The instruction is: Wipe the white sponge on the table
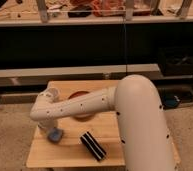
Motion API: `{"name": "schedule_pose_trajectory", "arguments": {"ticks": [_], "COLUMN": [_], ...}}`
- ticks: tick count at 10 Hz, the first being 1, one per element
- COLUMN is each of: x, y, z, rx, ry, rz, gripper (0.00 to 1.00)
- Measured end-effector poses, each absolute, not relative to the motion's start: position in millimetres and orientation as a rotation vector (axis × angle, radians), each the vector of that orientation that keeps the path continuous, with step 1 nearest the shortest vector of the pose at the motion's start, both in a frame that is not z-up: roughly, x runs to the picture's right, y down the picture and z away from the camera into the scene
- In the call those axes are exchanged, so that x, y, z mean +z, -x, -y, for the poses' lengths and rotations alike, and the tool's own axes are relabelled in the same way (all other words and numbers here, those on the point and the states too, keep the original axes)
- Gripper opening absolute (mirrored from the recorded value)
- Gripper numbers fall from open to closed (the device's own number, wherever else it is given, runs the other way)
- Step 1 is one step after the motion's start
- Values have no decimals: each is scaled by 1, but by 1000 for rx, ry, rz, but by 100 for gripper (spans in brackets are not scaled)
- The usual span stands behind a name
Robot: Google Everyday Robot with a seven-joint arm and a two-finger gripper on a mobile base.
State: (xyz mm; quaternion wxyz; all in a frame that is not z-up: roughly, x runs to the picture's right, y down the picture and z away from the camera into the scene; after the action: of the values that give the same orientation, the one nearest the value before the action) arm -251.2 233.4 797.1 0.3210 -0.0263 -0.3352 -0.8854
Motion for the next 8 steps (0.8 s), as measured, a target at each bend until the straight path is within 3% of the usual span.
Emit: {"name": "schedule_pose_trajectory", "arguments": {"ticks": [8], "x": [789], "y": [199], "z": [-248], "rx": [-2233], "ry": [114], "rz": [853], "gripper": [0]}}
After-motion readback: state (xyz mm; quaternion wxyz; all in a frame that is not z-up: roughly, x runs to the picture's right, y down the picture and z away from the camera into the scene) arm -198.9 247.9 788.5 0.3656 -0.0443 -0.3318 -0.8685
